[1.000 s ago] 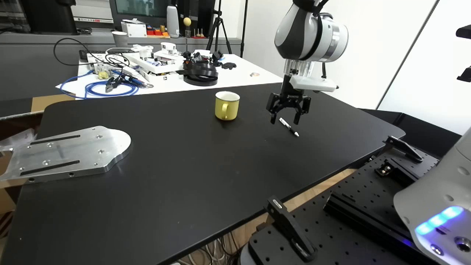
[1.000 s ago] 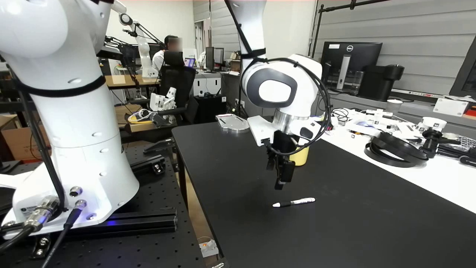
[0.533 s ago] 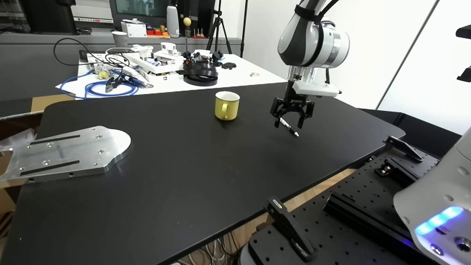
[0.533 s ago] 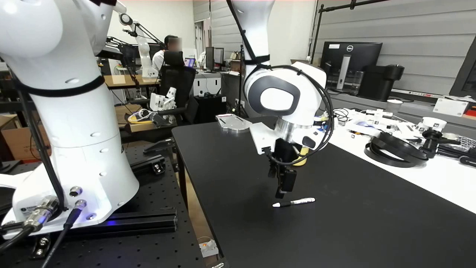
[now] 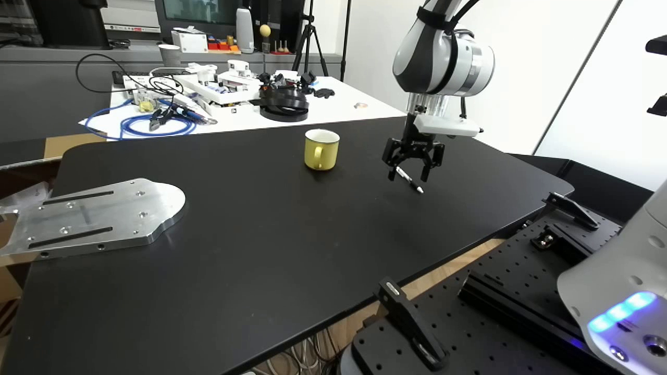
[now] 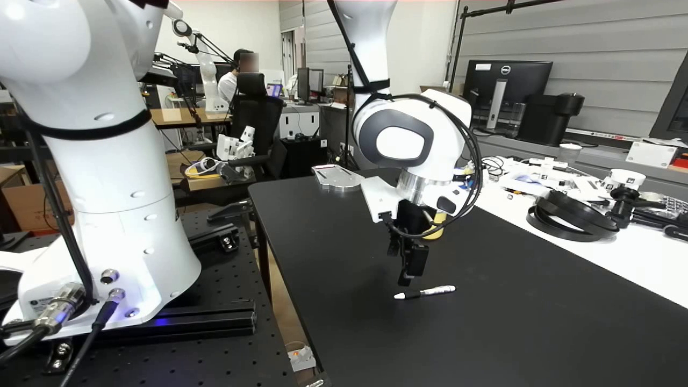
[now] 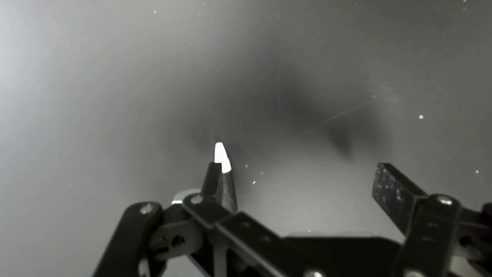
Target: Put the pen inside the cup
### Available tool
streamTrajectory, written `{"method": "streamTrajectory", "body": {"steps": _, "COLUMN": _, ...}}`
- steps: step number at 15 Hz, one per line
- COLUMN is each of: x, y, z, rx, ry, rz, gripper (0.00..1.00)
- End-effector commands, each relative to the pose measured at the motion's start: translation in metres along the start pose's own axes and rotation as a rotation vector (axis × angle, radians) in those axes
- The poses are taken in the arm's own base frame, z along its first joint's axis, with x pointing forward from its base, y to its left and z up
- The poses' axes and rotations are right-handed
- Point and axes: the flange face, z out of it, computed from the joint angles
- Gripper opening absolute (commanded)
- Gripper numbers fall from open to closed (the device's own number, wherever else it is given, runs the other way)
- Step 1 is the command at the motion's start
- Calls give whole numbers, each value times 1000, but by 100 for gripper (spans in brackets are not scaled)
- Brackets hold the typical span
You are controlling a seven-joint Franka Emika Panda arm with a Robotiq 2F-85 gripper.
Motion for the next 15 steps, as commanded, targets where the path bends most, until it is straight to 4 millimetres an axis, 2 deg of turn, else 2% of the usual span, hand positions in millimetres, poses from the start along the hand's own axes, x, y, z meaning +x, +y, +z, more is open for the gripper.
{"method": "streamTrajectory", "body": {"steps": 1, "x": 0, "y": 0, "z": 0, "rx": -1, "ry": -1, "rz": 0, "gripper": 100}}
{"method": "streamTrajectory", "body": {"steps": 15, "x": 33, "y": 14, "z": -1, "rx": -48, "ry": 114, "rz": -47, "gripper": 100}}
